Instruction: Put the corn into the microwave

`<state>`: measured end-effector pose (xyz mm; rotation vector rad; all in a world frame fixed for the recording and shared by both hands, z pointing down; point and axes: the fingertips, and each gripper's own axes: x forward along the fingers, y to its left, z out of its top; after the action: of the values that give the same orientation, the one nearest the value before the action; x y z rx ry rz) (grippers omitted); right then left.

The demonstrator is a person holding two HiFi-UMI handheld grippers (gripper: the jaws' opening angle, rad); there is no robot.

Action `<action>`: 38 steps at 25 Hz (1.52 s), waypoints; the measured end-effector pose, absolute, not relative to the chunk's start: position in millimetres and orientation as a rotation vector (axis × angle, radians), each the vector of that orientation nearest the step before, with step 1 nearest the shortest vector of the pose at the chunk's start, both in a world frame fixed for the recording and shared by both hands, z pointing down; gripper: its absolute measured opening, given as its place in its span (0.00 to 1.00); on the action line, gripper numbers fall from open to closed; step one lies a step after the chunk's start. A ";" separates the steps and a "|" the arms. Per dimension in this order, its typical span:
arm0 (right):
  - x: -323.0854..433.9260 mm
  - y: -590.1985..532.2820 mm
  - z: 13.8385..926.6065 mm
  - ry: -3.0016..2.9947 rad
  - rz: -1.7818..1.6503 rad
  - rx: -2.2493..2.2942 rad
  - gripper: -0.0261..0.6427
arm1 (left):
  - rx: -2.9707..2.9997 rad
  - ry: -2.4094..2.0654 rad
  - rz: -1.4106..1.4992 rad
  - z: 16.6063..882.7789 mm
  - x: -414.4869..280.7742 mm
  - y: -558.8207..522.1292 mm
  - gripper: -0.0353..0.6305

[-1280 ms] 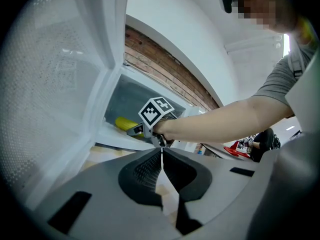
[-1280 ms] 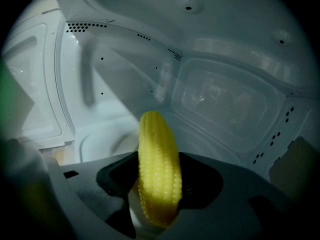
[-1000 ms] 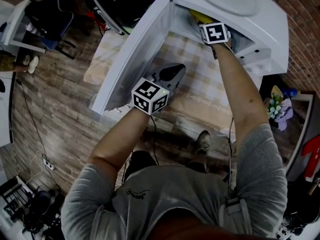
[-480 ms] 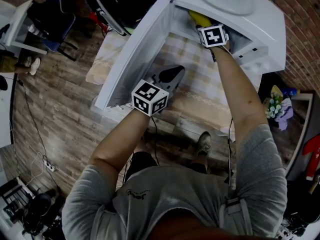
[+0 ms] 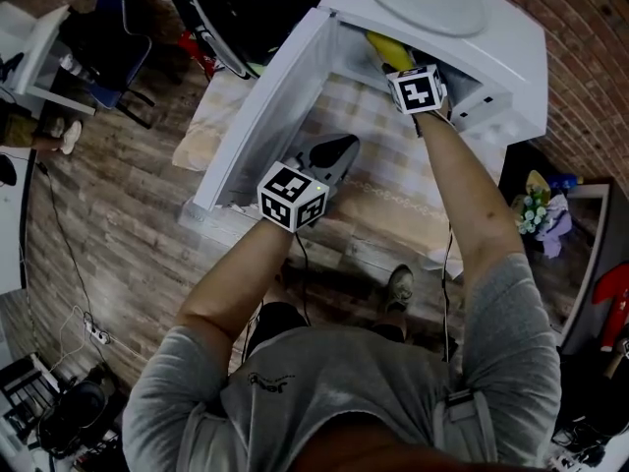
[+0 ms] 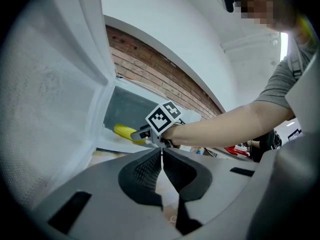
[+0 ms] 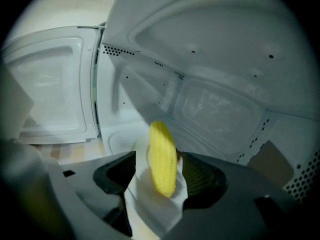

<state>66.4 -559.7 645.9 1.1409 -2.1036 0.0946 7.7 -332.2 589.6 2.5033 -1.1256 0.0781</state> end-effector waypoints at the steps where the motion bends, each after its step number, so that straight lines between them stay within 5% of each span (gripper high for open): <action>1: 65.9 -554.6 642.4 -2.114 0.087 1.136 0.49 | 2.505 -1.127 0.078 586.8 8.1 -331.5 0.10; 27: 120.1 -407.6 543.3 -2.389 0.163 1.007 0.48 | 2.521 -1.154 0.076 500.2 18.6 -310.9 0.10; 38: 182.0 -335.3 507.0 -2.530 0.383 0.979 0.33 | 2.511 -1.201 0.026 448.1 6.1 -284.7 0.10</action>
<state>182.0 -335.3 507.0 0.9794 -2.5301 0.3827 6.1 -284.7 448.1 2.5107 -1.2015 0.0256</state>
